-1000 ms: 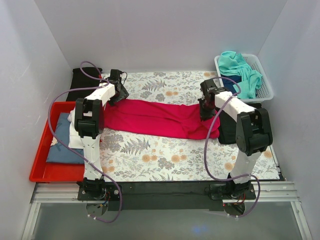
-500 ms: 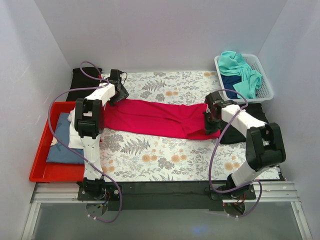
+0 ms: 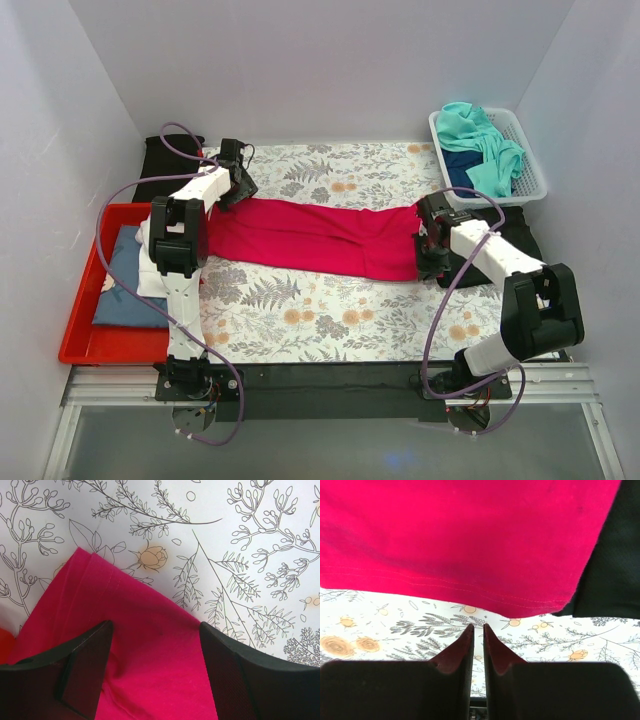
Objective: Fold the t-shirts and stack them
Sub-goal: Rotate the tshirt 90 degrees
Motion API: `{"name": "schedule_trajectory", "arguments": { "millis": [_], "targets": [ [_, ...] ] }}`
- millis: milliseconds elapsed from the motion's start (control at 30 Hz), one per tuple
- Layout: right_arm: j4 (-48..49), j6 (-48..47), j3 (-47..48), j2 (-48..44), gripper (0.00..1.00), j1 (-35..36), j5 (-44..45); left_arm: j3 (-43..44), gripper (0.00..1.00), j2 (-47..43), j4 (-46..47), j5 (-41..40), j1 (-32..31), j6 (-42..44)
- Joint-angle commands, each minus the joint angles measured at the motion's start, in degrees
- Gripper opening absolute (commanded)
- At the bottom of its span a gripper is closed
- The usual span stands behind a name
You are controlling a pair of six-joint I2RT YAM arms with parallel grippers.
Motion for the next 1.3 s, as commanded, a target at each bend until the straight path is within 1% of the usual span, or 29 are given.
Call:
{"name": "schedule_trajectory", "arguments": {
  "millis": [0, 100, 167, 200, 233, 267, 367, 400, 500, 700, 733, 767, 833, 867, 967, 1000, 1033, 1100, 1133, 1167, 1200, 1267],
  "targets": [
    [-0.26, 0.82, 6.46, -1.91, 0.19, 0.12, -0.34, -1.26, 0.68, -0.06, -0.15, -0.76, 0.17, 0.42],
    [-0.17, 0.73, 11.65, 1.15, 0.21, 0.12, 0.80, -1.79, 0.68, -1.38, 0.46, 0.91, 0.08, 1.12],
    [0.44, 0.73, 14.20, 5.11, 0.21, 0.12, 0.98, -3.36, 0.68, -4.62, 3.79, 2.14, -0.01, 2.43],
    [2.18, 0.64, 15.95, 6.51, 0.21, 0.12, 0.89, -6.16, 0.68, -6.29, 5.45, 2.93, -0.09, 2.79],
    [3.07, 0.55, 17.01, 9.40, 0.21, 0.12, 1.06, -7.23, 0.68, -9.09, 8.08, 3.11, -0.10, 3.23],
    [4.21, 0.64, 18.16, 11.25, 0.22, 0.12, 1.15, -8.37, 0.68, -10.25, 8.63, 3.37, -0.18, 3.58],
    [5.45, 0.55, 25.26, 19.34, 0.22, 0.12, 0.98, -8.38, 0.68, -13.14, 8.55, 3.73, -0.53, 4.46],
    [5.80, 0.64, 25.29, 21.36, 0.22, 0.12, 0.72, -8.64, 0.68, -13.77, 8.46, 3.72, -0.53, 4.47],
    [6.68, 0.55, 31.59, 30.74, 0.21, 0.04, 0.97, -9.96, 0.68, -16.23, 8.20, 3.73, -0.71, 4.55],
    [6.42, -0.41, 41.70, 41.58, 0.21, -0.05, 2.29, -12.07, 0.69, -20.88, 7.41, 5.83, -0.71, 4.38],
    [6.16, -0.50, 43.29, 44.64, 0.21, -0.23, 2.29, -12.51, 0.69, -21.50, 7.40, 6.18, -0.71, 4.29],
    [5.72, -0.33, 47.31, 46.24, 0.21, -0.31, 2.21, -13.03, 0.69, -22.20, 7.32, 7.49, -0.71, 4.46],
    [4.23, -0.15, 51.63, 51.14, 0.21, -0.84, 1.68, -13.74, 0.69, -24.13, 6.88, 8.64, -0.80, 4.55],
    [3.35, -0.15, 56.87, 52.83, 0.22, -1.02, 1.42, -14.61, 0.69, -24.75, 6.70, 9.95, -0.80, 4.55],
    [1.76, 0.64, 65.60, 59.42, 0.23, -2.07, 0.37, -17.07, 0.69, -27.83, 6.35, 11.89, -0.89, 4.99],
    [1.85, 0.81, 70.76, 60.91, 0.24, -2.77, -0.25, -17.69, 0.69, -28.53, 6.26, 13.03, -0.97, 5.17],
    [1.94, 1.08, 73.34, 63.71, 0.25, -3.21, -1.99, -18.48, 0.69, -29.15, 6.09, 13.56, -0.97, 5.34],
    [3.25, 0.99, 79.65, 66.19, 0.26, -4.35, -4.98, -20.24, 0.69, -30.91, 5.91, 14.97, -1.15, 6.22],
    [4.30, 1.17, 80.47, 67.33, 0.29, -4.71, -7.70, -20.86, 0.69, -31.43, 5.74, 15.58, -1.24, 6.57],
    [7.70, 1.08, 80.31, 67.08, 0.30, -5.06, -9.20, -21.38, 0.69, -32.48, 5.73, 16.02, -1.24, 6.92],
    [9.74, 0.91, 78.22, 65.34, 0.31, -5.58, -11.39, -22.43, 0.69, -32.93, 5.91, 16.46, -1.32, 7.27],
    [14.48, -0.93, 75.75, 62.53, 0.32, -5.68, -12.03, -23.14, 0.69, -33.55, 6.09, 16.47, -1.33, 7.98]
  ]
}}
